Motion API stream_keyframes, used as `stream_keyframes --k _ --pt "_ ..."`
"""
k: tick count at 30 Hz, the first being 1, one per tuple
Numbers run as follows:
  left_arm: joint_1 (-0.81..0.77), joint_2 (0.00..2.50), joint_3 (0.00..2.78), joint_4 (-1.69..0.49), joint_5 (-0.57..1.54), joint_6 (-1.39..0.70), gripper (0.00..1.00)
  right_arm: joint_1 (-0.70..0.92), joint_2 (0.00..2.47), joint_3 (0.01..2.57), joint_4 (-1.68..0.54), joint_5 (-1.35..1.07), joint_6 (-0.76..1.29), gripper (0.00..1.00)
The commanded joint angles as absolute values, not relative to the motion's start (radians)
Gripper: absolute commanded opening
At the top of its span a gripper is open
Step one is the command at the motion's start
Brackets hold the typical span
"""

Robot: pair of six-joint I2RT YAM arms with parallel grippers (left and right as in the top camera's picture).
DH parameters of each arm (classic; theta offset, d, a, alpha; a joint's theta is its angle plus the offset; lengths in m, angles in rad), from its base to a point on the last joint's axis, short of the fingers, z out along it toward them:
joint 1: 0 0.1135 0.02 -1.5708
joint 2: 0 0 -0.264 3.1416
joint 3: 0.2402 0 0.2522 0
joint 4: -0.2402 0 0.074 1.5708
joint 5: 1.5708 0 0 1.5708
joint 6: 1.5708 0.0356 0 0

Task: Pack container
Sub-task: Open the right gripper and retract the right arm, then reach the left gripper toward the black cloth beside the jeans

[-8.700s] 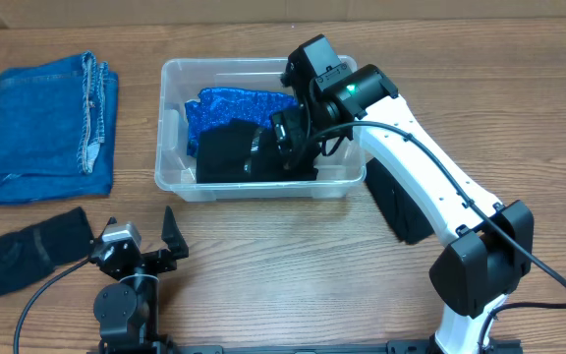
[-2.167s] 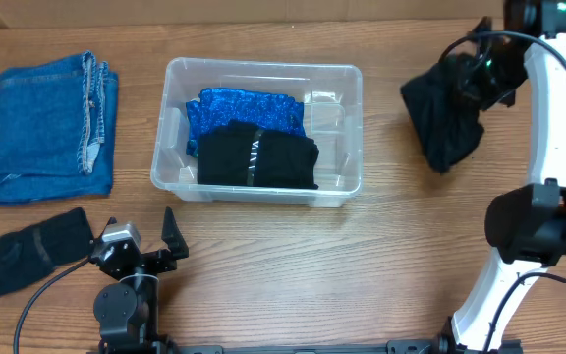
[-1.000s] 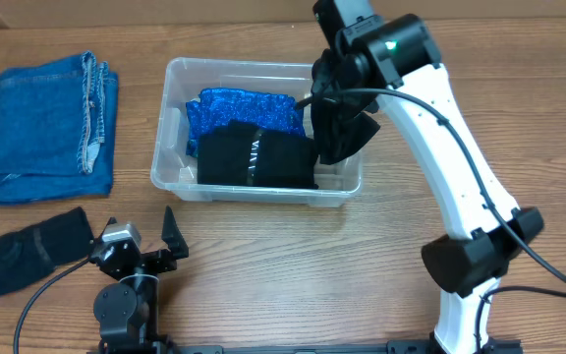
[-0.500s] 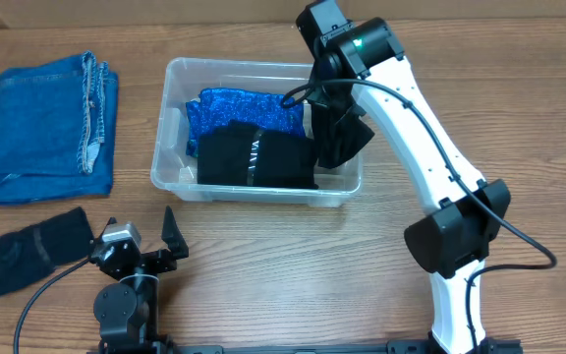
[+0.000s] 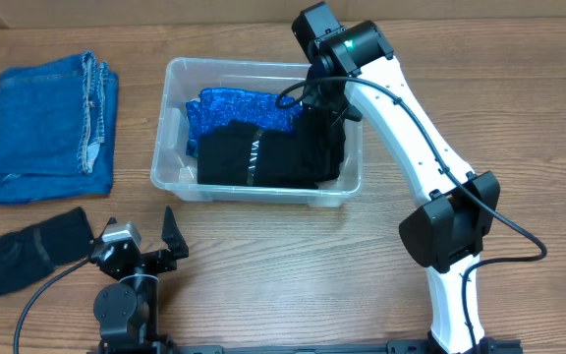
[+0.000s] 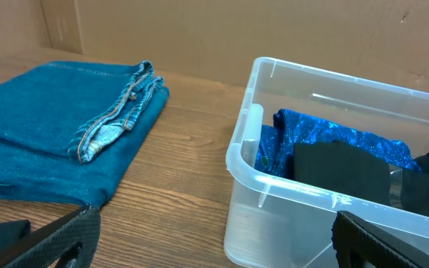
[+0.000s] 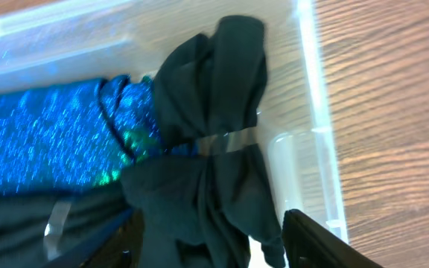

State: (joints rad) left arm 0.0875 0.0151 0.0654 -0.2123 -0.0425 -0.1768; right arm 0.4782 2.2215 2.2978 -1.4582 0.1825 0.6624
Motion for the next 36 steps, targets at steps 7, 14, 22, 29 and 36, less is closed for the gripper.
stream_keyframes --k 7,14,22,29,36 --pt "0.098 0.004 0.064 -0.211 -0.055 -0.16 1.0 0.452 2.101 2.403 -1.504 0.104 0.528 0.63" --pt "0.098 0.004 0.064 -0.211 -0.055 -0.16 1.0 0.229 1.944 2.409 -1.527 0.139 0.503 0.67" --pt "0.098 0.004 0.064 -0.208 -0.055 -0.16 1.0 -0.174 1.938 2.409 -1.615 0.11 0.504 1.0" --pt "0.098 0.004 0.064 -0.208 -0.07 -0.162 1.0 -0.439 1.938 2.409 -1.666 0.11 0.504 1.0" --pt "0.098 0.033 0.257 -0.346 0.057 -0.162 1.0 -0.5 1.938 2.409 -1.659 0.11 0.504 1.0"
